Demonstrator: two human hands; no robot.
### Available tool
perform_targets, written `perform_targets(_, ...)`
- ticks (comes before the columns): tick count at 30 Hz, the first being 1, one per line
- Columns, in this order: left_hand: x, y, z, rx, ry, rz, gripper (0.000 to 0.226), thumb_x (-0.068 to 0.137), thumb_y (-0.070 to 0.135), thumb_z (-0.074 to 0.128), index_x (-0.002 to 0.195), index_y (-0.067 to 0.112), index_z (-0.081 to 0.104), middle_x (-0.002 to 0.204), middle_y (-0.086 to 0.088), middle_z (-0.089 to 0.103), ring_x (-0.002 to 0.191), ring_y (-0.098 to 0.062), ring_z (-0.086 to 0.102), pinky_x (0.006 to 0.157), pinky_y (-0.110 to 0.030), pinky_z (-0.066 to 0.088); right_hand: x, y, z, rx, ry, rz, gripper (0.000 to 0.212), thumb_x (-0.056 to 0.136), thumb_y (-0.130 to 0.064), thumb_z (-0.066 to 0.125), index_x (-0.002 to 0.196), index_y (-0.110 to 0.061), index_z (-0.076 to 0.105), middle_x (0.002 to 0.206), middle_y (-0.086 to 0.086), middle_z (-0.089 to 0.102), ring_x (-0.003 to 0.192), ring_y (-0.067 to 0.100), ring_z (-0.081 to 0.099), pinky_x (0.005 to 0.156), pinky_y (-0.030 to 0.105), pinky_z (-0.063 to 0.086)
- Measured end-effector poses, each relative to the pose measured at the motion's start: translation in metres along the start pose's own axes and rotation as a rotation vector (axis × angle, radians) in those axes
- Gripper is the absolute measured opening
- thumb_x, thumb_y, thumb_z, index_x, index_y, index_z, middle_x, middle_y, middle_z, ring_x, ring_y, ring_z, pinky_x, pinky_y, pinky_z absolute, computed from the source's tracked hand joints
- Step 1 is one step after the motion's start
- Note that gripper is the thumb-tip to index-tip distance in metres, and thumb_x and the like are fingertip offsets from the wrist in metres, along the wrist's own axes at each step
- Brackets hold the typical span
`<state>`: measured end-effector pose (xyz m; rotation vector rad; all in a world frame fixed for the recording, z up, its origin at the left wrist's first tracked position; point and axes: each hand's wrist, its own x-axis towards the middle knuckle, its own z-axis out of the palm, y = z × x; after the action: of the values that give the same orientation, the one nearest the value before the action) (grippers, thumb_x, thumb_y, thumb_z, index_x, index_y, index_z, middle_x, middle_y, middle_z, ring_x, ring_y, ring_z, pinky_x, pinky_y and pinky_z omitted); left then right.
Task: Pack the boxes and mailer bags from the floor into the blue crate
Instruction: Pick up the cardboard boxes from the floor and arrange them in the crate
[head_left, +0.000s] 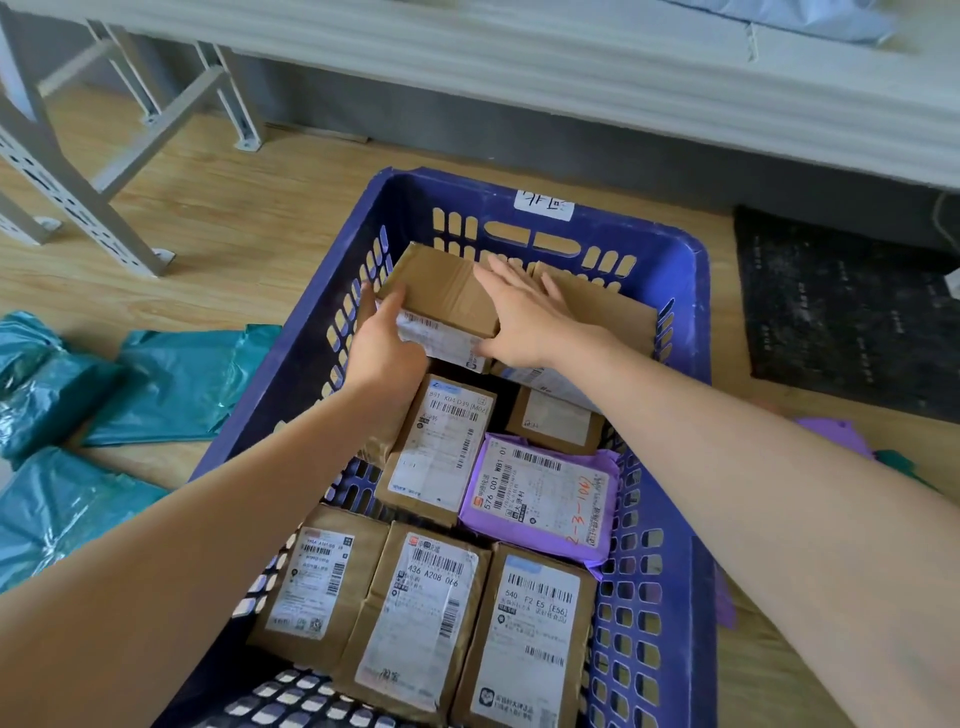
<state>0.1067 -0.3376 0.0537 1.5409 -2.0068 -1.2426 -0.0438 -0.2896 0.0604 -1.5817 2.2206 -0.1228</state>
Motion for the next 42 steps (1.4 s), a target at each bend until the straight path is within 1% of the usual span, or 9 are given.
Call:
perform_targets(5, -0.023, 0.024, -0.006, 0.078, 0.007, 0.093, 0.075, 0.085, -0.013, 0.038, 0.148, 0.026, 0.028, 0.159, 0.009, -0.008, 0.146, -0.019, 0.015, 0.058, -0.011, 0.040, -0.044, 0.004, -0.030, 0.234, 0.066, 0.022, 0.084, 0.088, -0.019, 0.064, 0.153, -0.018, 0.010, 0.161, -0.001, 0.002, 0.148, 0.019, 0.004, 0.119, 0.042, 0.011)
perform_targets(11, -0.069, 0.105, -0.008, 0.074, -0.033, 0.218, 0.074, 0.083, -0.011, 0.039, 0.146, 0.027, 0.033, 0.160, 0.004, 0.003, 0.144, -0.024, 0.022, 0.087, -0.031, 0.050, -0.140, 0.029, -0.091, 0.444, 0.242, 0.129, 0.073, 0.091, -0.026, 0.061, 0.151, -0.019, 0.020, 0.154, -0.001, 0.030, 0.135, 0.019, 0.038, 0.108, 0.035, 0.035)
perform_targets(15, -0.124, 0.167, 0.005, 0.103, -0.065, 0.363, 0.068, 0.087, -0.009, 0.043, 0.146, 0.024, 0.033, 0.158, -0.001, 0.014, 0.137, -0.021, 0.033, 0.079, -0.013, 0.039, -0.219, 0.052, -0.132, 0.462, 0.382, 0.190, 0.068, 0.092, -0.027, 0.059, 0.150, -0.019, 0.024, 0.154, 0.002, 0.030, 0.137, 0.021, 0.036, 0.104, 0.027, 0.031)
perform_targets(19, -0.190, 0.221, 0.025, 0.034, -0.204, 0.464, 0.068, 0.087, -0.006, 0.043, 0.145, 0.029, 0.034, 0.153, -0.006, 0.026, 0.091, -0.021, 0.061, 0.053, -0.019, 0.043, -0.305, 0.078, -0.163, 0.481, 0.494, 0.239, 0.068, 0.091, -0.033, 0.059, 0.148, -0.018, 0.027, 0.153, 0.004, 0.032, 0.139, 0.022, 0.033, 0.110, 0.033, 0.032)
perform_targets(21, -0.226, 0.247, 0.035, 0.025, -0.253, 0.481, 0.066, 0.088, -0.003, 0.043, 0.144, 0.032, 0.033, 0.151, -0.008, 0.030, 0.059, -0.012, 0.052, 0.044, -0.018, 0.041, -0.344, 0.092, -0.174, 0.497, 0.523, 0.262, 0.067, 0.091, -0.034, 0.059, 0.147, -0.018, 0.029, 0.151, 0.004, 0.035, 0.137, 0.022, 0.036, 0.108, 0.034, 0.033)
perform_targets(23, -0.257, 0.269, 0.050, 0.043, -0.295, 0.530, 0.062, 0.091, 0.002, 0.044, 0.144, 0.031, 0.032, 0.147, -0.011, 0.035, 0.054, -0.008, 0.043, 0.035, -0.012, 0.036, -0.379, 0.110, -0.182, 0.527, 0.570, 0.285, 0.065, 0.090, -0.034, 0.060, 0.146, -0.018, 0.030, 0.150, 0.003, 0.036, 0.136, 0.021, 0.037, 0.107, 0.034, 0.034)
perform_targets(31, -0.304, 0.314, 0.173, 0.072, -0.467, 0.654, 0.061, 0.090, 0.003, 0.052, 0.145, 0.024, 0.034, 0.142, -0.005, 0.043, 0.075, -0.004, 0.049, 0.056, -0.009, 0.043, -0.457, 0.217, -0.161, 0.667, 0.714, 0.438, 0.063, 0.089, -0.030, 0.063, 0.144, -0.018, 0.035, 0.147, 0.007, 0.040, 0.133, 0.021, 0.042, 0.109, 0.034, 0.035)
perform_targets(37, -0.274, 0.319, 0.316, 0.106, -0.634, 0.660, 0.059, 0.088, 0.006, 0.059, 0.141, 0.024, 0.039, 0.105, 0.004, 0.053, 0.052, 0.012, 0.054, 0.047, -0.003, 0.041, -0.452, 0.331, -0.120, 0.723, 0.751, 0.596, 0.059, 0.090, -0.025, 0.063, 0.142, -0.016, 0.038, 0.145, 0.009, 0.043, 0.131, 0.021, 0.044, 0.108, 0.035, 0.038)
perform_targets(42, -0.251, 0.320, 0.379, 0.125, -0.753, 0.538, 0.062, 0.087, 0.005, 0.062, 0.142, 0.023, 0.038, 0.140, -0.014, 0.043, 0.122, -0.019, 0.049, 0.083, -0.031, 0.049, -0.459, 0.400, -0.114, 0.787, 0.703, 0.723, 0.054, 0.090, -0.022, 0.062, 0.139, -0.015, 0.042, 0.141, 0.009, 0.045, 0.128, 0.021, 0.045, 0.105, 0.033, 0.040)
